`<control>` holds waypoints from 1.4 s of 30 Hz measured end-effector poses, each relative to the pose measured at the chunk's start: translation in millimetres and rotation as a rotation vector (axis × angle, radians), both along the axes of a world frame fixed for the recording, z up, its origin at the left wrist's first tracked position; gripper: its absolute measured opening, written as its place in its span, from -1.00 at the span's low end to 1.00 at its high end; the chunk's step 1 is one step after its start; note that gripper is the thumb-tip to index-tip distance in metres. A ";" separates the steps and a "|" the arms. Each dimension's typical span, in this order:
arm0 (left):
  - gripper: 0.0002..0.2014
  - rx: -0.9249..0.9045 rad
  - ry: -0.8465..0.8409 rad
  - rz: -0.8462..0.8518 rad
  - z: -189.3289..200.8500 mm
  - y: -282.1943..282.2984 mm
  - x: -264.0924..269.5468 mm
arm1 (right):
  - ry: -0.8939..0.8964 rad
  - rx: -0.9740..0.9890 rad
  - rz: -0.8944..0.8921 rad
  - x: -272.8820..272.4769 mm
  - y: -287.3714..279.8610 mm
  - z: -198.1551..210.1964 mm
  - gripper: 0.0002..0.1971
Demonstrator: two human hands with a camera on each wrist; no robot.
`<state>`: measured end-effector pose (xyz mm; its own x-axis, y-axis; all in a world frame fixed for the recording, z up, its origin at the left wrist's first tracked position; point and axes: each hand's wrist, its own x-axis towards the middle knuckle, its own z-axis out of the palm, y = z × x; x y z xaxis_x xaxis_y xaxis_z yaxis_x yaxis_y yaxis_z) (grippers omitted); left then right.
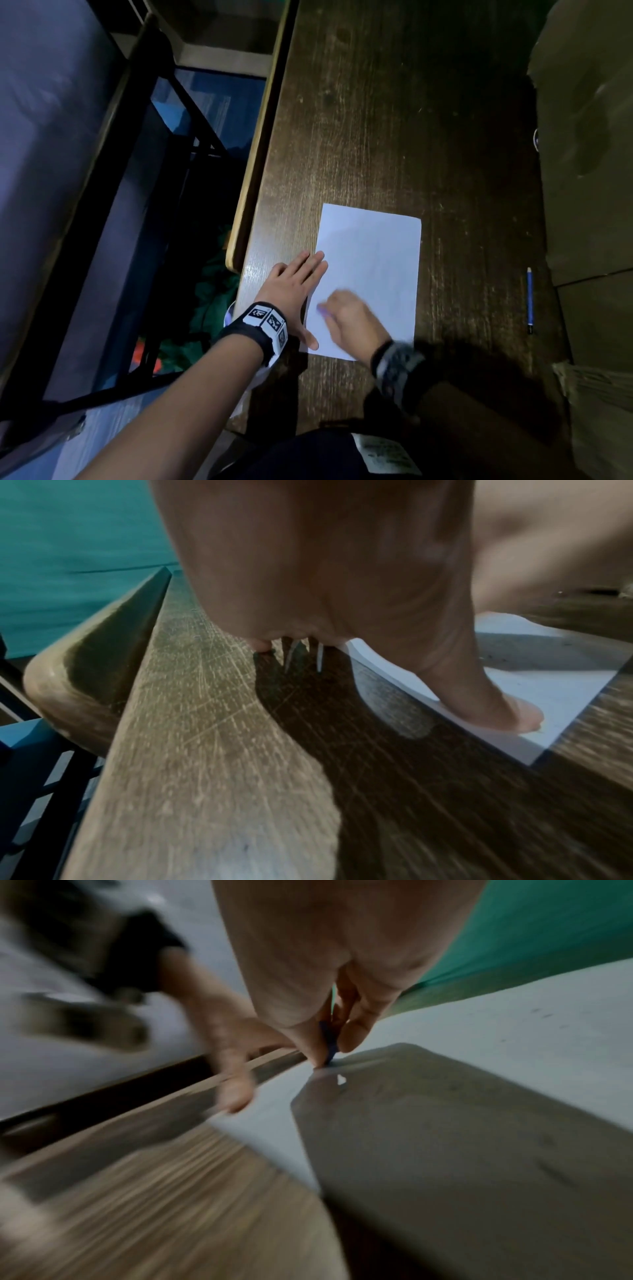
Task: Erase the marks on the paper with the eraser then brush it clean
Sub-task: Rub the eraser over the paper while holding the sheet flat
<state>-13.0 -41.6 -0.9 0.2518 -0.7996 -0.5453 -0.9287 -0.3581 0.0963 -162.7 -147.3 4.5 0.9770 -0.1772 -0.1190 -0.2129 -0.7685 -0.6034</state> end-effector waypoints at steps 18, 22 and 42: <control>0.59 0.020 -0.009 -0.008 3.6 -3.3 1.4 | -0.049 -0.123 -0.135 39.1 -45.1 2.2 -0.90; 0.58 0.015 -0.006 0.001 2.7 -2.5 -0.6 | -0.098 -0.088 -0.024 7.1 -4.9 1.1 -0.90; 0.62 0.011 -0.007 -0.003 2.0 -2.5 -0.1 | -0.033 -0.114 -0.227 44.9 -40.9 -0.5 -0.86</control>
